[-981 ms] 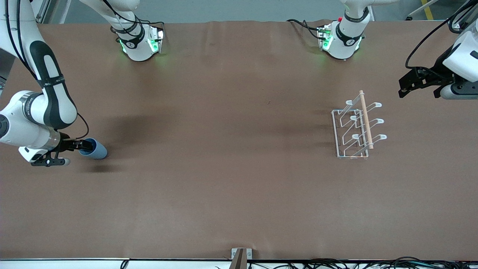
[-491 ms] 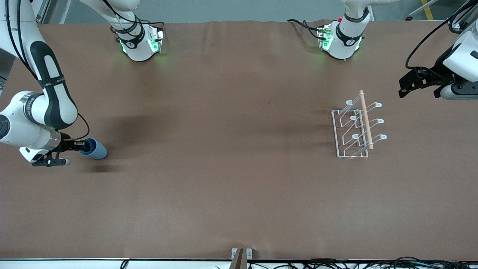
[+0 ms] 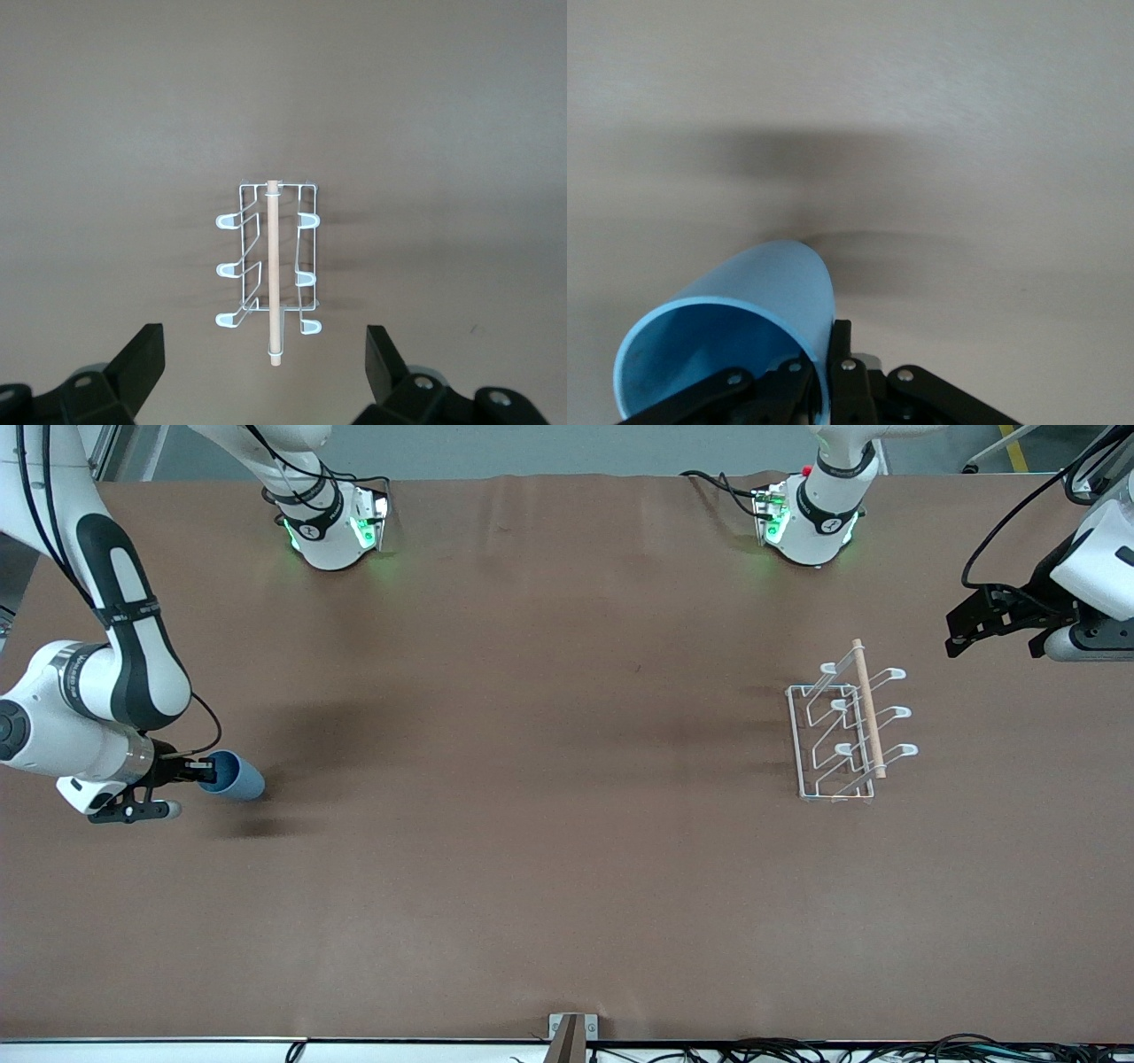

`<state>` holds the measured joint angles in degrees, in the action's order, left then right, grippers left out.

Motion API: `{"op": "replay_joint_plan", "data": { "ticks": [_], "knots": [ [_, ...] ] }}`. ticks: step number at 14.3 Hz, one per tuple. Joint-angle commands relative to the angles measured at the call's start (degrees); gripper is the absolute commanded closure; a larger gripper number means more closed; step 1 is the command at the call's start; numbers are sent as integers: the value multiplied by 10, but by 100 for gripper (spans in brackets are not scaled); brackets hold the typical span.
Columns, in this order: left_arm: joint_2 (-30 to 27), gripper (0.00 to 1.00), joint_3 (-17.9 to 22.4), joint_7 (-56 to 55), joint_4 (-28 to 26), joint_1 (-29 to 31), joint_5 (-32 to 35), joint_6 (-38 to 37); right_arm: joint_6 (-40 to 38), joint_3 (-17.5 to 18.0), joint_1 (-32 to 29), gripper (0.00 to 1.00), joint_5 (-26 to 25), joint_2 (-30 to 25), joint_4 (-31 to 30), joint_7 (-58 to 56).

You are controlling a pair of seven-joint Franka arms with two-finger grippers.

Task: Hang cup on cup holder
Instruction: 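Close the right gripper on the cup rim and lift it, then carry the cup to mid-table while the left gripper reaches toward it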

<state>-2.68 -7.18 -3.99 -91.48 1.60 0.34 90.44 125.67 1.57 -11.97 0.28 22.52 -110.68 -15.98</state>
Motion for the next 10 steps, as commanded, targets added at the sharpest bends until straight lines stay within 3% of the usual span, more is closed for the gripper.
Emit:
{"op": "replay_joint_plan", "data": {
  "ticks": [1,5,10],
  "knots": [
    [7,0,1,13,13,2,-9,-3,-57,30,-1,98,31,-42,9,5],
    [10,0,0,13,14,2,-9,-2,-154,42,8,96,160,-49,49,-1],
    [10,0,0,13,14,2,-10,-2,-192,89,19,96,319,-66,49,0]
  ]
}}
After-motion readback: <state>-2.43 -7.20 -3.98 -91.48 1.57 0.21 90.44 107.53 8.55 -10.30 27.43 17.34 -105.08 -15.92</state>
